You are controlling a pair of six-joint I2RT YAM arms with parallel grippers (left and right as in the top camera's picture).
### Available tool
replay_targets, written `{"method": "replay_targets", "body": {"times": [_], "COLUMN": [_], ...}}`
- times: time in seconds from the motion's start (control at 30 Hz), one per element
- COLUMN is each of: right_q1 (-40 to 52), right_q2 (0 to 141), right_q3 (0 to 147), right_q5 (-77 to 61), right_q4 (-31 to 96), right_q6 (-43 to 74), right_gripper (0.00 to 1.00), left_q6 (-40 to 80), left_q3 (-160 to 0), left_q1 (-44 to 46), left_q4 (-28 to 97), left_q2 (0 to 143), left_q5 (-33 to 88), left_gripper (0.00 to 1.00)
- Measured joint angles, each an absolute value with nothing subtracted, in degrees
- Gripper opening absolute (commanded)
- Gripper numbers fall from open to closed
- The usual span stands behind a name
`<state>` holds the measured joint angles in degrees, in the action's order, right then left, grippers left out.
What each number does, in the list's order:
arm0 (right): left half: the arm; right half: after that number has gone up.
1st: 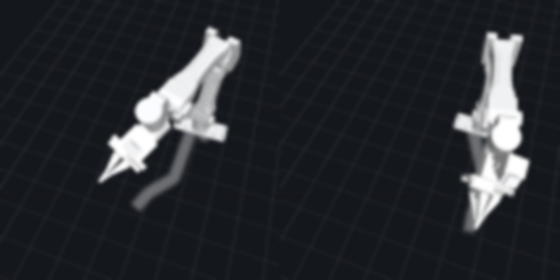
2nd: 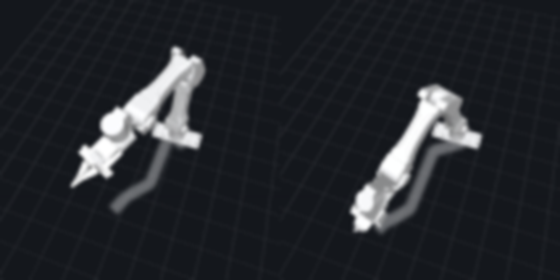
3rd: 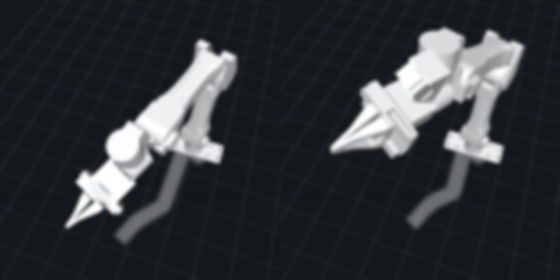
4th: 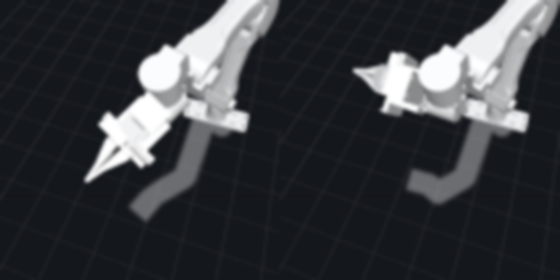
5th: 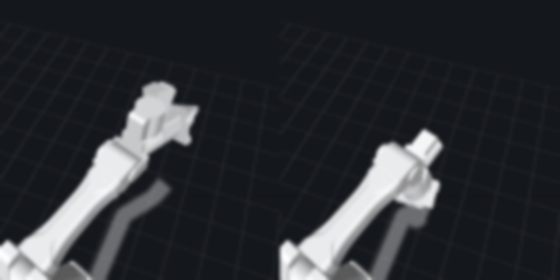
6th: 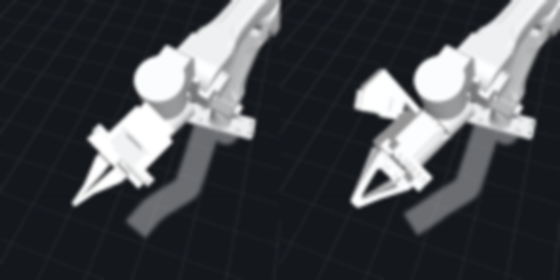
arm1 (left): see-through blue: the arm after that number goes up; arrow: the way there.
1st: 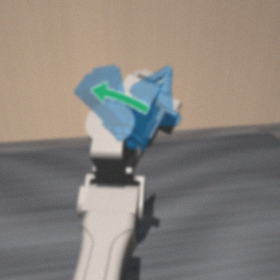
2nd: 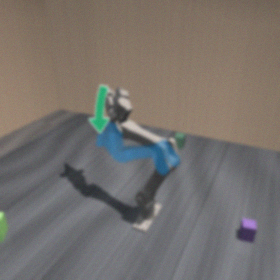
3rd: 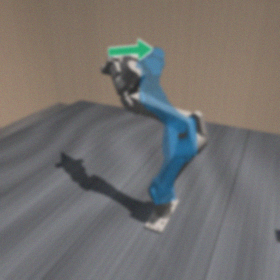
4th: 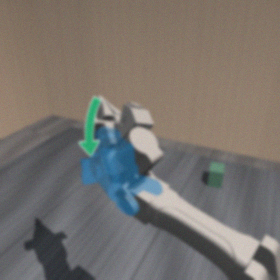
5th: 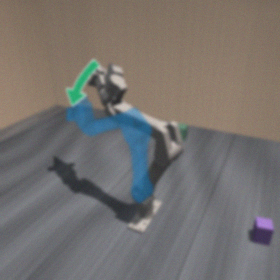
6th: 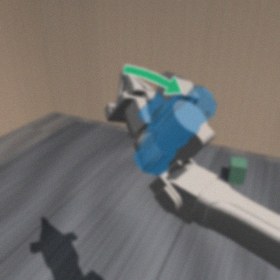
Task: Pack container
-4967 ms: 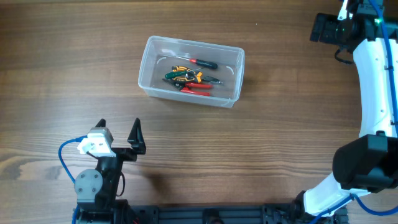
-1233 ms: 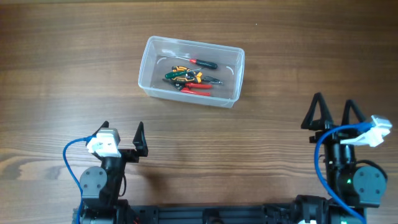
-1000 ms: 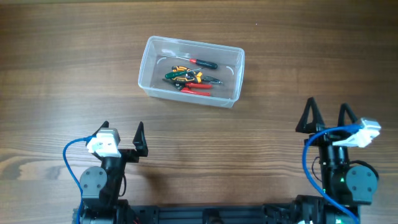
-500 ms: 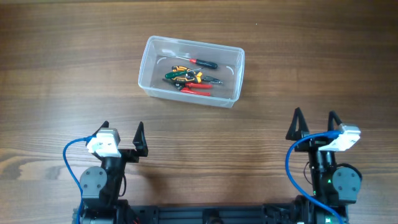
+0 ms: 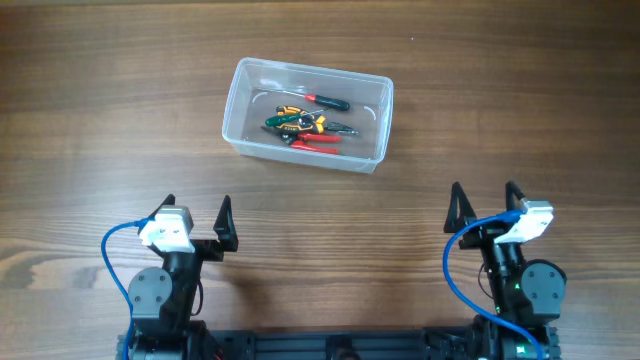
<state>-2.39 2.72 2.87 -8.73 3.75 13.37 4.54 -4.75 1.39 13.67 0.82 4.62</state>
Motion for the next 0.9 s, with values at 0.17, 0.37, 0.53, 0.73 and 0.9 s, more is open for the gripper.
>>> {"method": "replay_targets", "body": {"times": [0.17, 0.37, 0.53, 0.73, 0.9], "right_q1": [-2.39, -0.97, 0.4, 0.4, 0.4], "right_q2": [1.58, 1.1, 1.1, 1.1, 1.1], "right_q3": [2.7, 2.7, 2.7, 2.7, 2.7], "right_q5": [-9.43, -10.37, -10.72, -10.74, -10.72], "right_q4": [3.73, 3.7, 3.68, 3.68, 3.68], "right_q6": [11.68, 6.0, 0.93, -3.38, -5.72], "right_gripper": [1.0, 1.0, 1.0, 1.0, 1.0], "left_q6": [4.54, 4.54, 4.56, 4.56, 4.56], "left_q3": [-4.75, -4.75, -4.75, -4.75, -4.75], "left_q1": [1.39, 1.39, 1.39, 1.39, 1.39], "left_q4": [13.67, 13.65, 13.65, 13.67, 13.65], "left_q2": [0.82, 0.82, 0.82, 0.82, 0.82], "left_q5": [4.62, 4.6, 4.62, 4.62, 4.62], "left_gripper": [1.0, 1.0, 1.0, 1.0, 1.0]}}
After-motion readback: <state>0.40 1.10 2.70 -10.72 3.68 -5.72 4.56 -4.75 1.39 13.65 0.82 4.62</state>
